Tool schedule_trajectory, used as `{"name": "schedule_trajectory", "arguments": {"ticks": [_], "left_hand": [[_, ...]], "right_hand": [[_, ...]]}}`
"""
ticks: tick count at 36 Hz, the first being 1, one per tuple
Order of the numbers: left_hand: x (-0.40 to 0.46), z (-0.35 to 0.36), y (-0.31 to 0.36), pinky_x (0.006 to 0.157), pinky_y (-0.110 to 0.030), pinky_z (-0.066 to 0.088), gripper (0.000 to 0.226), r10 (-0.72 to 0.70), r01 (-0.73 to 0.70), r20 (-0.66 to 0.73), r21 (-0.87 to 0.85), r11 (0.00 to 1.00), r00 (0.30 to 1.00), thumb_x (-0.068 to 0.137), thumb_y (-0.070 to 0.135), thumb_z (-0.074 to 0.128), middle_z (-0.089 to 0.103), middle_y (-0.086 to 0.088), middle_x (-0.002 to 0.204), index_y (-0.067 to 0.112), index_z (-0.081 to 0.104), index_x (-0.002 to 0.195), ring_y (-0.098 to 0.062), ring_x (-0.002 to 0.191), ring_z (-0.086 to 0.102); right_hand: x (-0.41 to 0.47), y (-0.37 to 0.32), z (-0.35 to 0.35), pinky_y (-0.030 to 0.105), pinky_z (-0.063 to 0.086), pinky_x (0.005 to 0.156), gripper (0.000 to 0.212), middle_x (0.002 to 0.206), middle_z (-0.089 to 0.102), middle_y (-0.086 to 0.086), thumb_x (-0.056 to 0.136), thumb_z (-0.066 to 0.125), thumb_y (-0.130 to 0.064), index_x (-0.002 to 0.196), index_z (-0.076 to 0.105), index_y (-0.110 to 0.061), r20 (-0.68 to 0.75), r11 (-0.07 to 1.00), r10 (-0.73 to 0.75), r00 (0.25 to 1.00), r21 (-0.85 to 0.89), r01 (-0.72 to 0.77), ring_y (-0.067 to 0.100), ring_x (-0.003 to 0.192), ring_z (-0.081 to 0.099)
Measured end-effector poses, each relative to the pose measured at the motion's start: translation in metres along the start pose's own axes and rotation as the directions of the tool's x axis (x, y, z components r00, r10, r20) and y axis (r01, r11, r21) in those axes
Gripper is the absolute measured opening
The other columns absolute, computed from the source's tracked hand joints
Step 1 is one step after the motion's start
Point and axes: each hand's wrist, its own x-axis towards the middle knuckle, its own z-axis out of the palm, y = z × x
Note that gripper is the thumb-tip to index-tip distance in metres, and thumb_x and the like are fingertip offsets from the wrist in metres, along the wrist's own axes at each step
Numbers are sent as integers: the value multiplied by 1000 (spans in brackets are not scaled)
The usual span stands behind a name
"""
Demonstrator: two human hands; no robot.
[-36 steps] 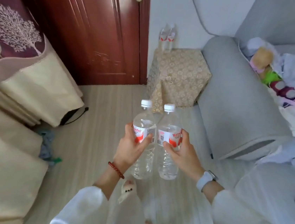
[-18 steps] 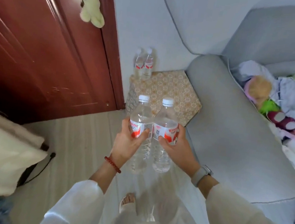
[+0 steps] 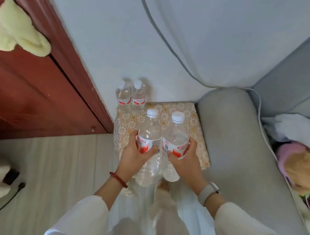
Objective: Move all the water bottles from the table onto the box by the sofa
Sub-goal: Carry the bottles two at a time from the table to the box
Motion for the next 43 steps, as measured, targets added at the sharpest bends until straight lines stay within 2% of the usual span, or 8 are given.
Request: {"name": "schedule_trajectory", "arguments": {"ticks": [5, 8, 14, 18, 24, 28, 31, 43], "left_hand": [[71, 35, -6, 61, -9, 46, 79, 11, -8, -50, 65, 998, 999, 66, 33, 80, 62, 12, 99, 21, 34, 128, 1, 74, 59], [111, 49, -17, 58, -2, 41, 80, 42, -37, -53, 93, 995, 998, 65, 26, 81, 54, 10, 103, 16, 34, 129, -7, 88, 54], [170, 66, -41, 62, 2, 40, 78, 84, -79, -34, 138, 987, 996, 65, 23, 81, 46, 28, 99, 18, 37, 130, -2, 89, 51], [193, 69, -51, 86, -17, 44, 76, 107, -104, -8, 143, 984, 994, 65, 18, 81, 48, 7, 121, 14, 39, 129, -12, 108, 49], [202, 66, -44, 97, -28, 38, 82, 105, -115, 50, 282, 952, 993, 63, 19, 82, 42, -4, 129, 12, 36, 130, -9, 113, 38], [198, 55, -34, 98, -24, 24, 82, 99, -129, 92, 432, 893, 991, 65, 30, 81, 40, -2, 134, 14, 36, 132, -18, 124, 33], [192, 47, -20, 92, -26, 33, 80, 126, -154, 92, 432, 889, 988, 66, 35, 78, 39, 1, 136, 22, 36, 134, -15, 124, 38], [189, 45, 23, 77, -38, 49, 40, 339, -342, 134, 641, 687, 931, 77, 23, 72, 63, -6, 109, 13, 58, 113, -26, 99, 57]], "right_hand": [[84, 23, 3, 13, 44, 70, 72, 106, 52, -15, 68, 77, -31, 123, 31, -29, -17, 999, -17, 1000, -27, 17, 10, 92, 56], [129, 39, 7, 9, 39, 62, 70, 104, 49, -12, 68, 77, -28, 117, 28, -34, 26, 997, -19, 999, -73, 21, 12, 93, 54], [196, 60, 22, 13, 38, 78, 79, 114, 43, -4, 65, 80, -25, 127, 31, -17, 34, 994, -64, 997, -85, 66, 16, 107, 46], [220, 67, 30, 23, 39, 89, 82, 124, 44, 2, 68, 78, -24, 131, 26, -19, 69, 998, -40, 997, -43, 43, 18, 114, 44], [226, 65, 29, -4, 37, 72, 78, 114, 46, -8, 70, 77, -21, 131, 28, -17, 96, 999, -34, 995, -10, 35, 6, 103, 46], [218, 61, 16, 6, 32, 87, 78, 128, 39, -9, 74, 73, -30, 135, 26, -26, 185, 987, -78, 980, -122, 102, 5, 117, 38], [213, 52, 4, 23, 38, 96, 83, 138, 32, -5, 74, 71, -37, 139, 19, -32, 212, 967, -116, 970, -200, 159, 9, 123, 36], [219, 13, -15, 37, 55, 76, 38, 122, 47, -3, 82, 62, -34, 116, 46, -26, 252, 877, -215, 944, -375, 300, 15, 95, 54]]}}
